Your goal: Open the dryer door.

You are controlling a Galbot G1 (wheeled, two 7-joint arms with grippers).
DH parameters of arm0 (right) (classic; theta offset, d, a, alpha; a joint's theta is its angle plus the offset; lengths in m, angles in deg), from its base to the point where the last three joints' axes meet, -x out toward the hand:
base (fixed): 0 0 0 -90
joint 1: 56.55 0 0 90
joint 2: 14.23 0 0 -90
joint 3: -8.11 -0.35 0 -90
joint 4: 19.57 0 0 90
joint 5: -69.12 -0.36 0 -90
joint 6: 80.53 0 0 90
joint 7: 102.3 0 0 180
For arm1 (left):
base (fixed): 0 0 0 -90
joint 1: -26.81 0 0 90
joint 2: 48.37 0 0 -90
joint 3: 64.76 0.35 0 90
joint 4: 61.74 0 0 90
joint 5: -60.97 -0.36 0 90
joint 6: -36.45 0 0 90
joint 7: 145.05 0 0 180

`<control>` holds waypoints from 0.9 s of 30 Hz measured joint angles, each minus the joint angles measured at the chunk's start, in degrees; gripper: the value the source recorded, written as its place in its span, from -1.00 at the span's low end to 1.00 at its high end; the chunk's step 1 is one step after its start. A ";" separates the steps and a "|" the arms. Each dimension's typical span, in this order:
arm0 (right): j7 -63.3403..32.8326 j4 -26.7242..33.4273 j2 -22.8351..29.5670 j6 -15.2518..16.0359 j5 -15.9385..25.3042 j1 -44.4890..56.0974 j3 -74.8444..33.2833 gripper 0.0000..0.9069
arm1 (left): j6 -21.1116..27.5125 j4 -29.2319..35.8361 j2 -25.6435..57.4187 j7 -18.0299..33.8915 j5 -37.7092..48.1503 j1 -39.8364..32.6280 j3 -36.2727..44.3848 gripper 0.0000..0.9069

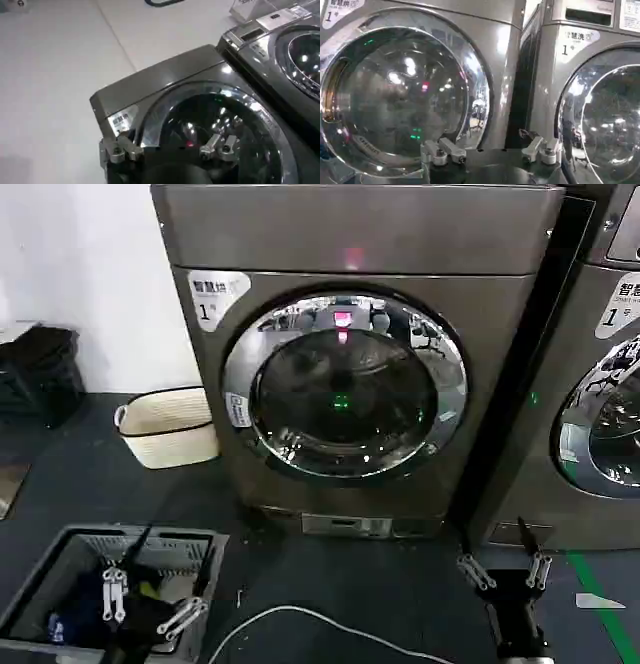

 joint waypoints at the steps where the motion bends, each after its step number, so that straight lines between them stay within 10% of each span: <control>1: 0.06 0.43 -0.56 0.14 0.01 -0.49 0.05 1.00 | 0.05 0.01 0.00 -0.01 0.00 -0.01 -0.02 1.00; 27: 11.55 17.89 -21.48 -0.03 -11.98 -27.12 17.34 1.00 | 1.38 1.69 0.13 -1.74 0.76 0.56 0.27 1.00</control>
